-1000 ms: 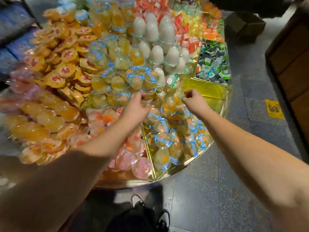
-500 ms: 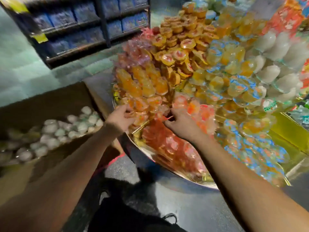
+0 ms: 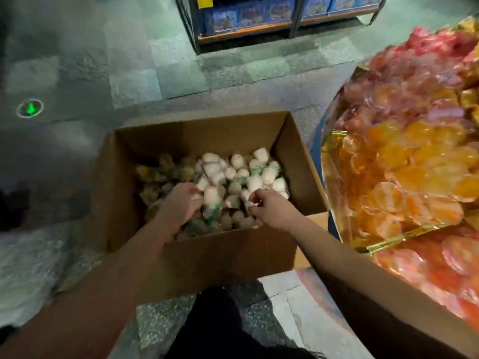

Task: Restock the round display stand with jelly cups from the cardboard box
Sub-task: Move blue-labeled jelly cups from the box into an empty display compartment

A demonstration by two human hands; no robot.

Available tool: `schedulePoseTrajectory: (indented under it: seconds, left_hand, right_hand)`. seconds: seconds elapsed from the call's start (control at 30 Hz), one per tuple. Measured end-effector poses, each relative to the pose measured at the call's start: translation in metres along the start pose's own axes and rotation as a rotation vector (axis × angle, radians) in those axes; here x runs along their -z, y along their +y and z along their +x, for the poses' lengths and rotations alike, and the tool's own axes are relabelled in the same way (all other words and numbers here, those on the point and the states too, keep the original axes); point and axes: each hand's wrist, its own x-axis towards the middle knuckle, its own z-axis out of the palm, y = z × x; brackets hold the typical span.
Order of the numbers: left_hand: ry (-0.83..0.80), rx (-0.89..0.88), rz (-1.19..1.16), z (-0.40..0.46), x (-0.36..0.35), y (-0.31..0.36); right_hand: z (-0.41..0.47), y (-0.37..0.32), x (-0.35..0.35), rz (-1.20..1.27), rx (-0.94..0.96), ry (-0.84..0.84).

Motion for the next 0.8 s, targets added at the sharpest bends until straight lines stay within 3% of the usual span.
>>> schedulePoseTrajectory:
  seconds: [0.17, 0.33, 0.47, 0.67, 0.8]
  left_hand:
    - [-0.032, 0.256, 0.027, 0.040, 0.032, -0.085]
    - [-0.162, 0.439, 0.051, 0.072, 0.025, -0.141]
    - [-0.197, 0.559, -0.036, 0.101, 0.007, -0.176]
    - [-0.265, 0.556, 0.121, 0.124, -0.009, -0.197]
    - [-0.300, 0.518, 0.225, 0.128, -0.020, -0.203]
  right_hand:
    - [0.083, -0.032, -0.049, -0.158, -0.014, -0.190]
    - [0.147, -0.041, -0.104, -0.291, -0.050, -0.335]
    - [0.197, -0.050, -0.128, -0.248, -0.035, -0.271]
    - [0.269, -0.072, -0.146, -0.388, 0.066, -0.084]
    - [0.297, -0.087, -0.160, -0.448, 0.067, -0.163]
